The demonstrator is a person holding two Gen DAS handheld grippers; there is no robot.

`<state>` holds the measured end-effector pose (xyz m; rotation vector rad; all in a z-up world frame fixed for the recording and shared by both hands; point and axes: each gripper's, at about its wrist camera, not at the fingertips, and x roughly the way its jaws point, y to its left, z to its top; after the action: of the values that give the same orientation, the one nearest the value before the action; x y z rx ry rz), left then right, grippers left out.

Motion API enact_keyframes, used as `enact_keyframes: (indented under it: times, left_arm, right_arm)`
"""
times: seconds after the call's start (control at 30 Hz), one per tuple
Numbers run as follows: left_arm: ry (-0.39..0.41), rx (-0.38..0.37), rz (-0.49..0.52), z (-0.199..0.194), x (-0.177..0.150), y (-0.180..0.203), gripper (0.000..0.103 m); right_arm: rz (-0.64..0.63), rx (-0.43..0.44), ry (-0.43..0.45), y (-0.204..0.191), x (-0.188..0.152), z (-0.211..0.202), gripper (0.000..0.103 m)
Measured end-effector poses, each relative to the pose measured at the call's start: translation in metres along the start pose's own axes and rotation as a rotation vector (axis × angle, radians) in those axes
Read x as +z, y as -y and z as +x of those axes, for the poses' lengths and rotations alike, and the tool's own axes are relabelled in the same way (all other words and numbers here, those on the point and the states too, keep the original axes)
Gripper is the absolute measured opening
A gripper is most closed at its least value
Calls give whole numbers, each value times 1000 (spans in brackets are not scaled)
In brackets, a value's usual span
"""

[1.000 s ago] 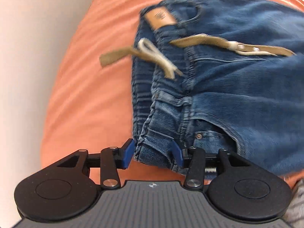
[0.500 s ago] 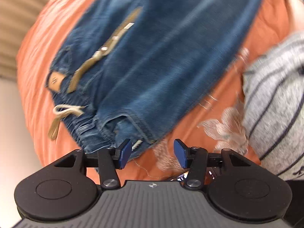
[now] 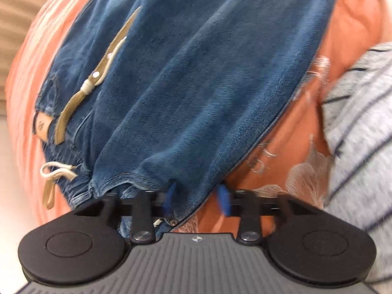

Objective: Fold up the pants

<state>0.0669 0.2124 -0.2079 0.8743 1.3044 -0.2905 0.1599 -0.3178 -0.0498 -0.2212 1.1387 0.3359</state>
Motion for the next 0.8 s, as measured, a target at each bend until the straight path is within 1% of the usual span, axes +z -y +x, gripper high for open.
enact_keyframes:
  times: [0.03,0.07,0.17,0.23,0.3,0.37,0.4,0.43,0.5,0.6,0.73,0.8]
  left_arm:
    - [16,0,-26,-3,0,-3,17]
    - [31,-12,-65,-8,-1,-7,10]
    - [106,5,-200,-28,-6,-24,8]
    - [161,4,-299,-43,-8,-37,8]
    - [209,13,-390,-62,-6,-52,8]
    - [240,22,-475,-76,-2,-64,8]
    - [253,25,-515,-81,0,-70,8]
    - [267,25,-559,-88,1,-75,8]
    - [283,16,-651,-96,4,-88,8]
    - [300,20,-755,-104,10,-104,8]
    - [287,17,-875,-105,15,-120,8]
    - [278,22,-903,-103,16,-121,8]
  right_arm:
    - [-8,-8,-7,4,0,-7,51]
    - [-23,-23,-13,10,1,-13,51]
    - [-88,-83,-13,25,2,-27,51]
    - [-143,-106,-2,35,1,-29,48]
    - [-205,-128,23,45,-2,-24,36]
    - [-260,-145,36,55,-7,-14,32]
    - [-285,-156,39,61,-10,-8,28]
    - [-307,-163,34,66,-13,-2,26]
    - [-353,-174,19,77,-21,12,26]
    - [-441,-178,-25,89,-33,38,26]
    - [-519,-137,-73,100,-44,74,26]
    - [-558,-113,-78,102,-49,90,26]
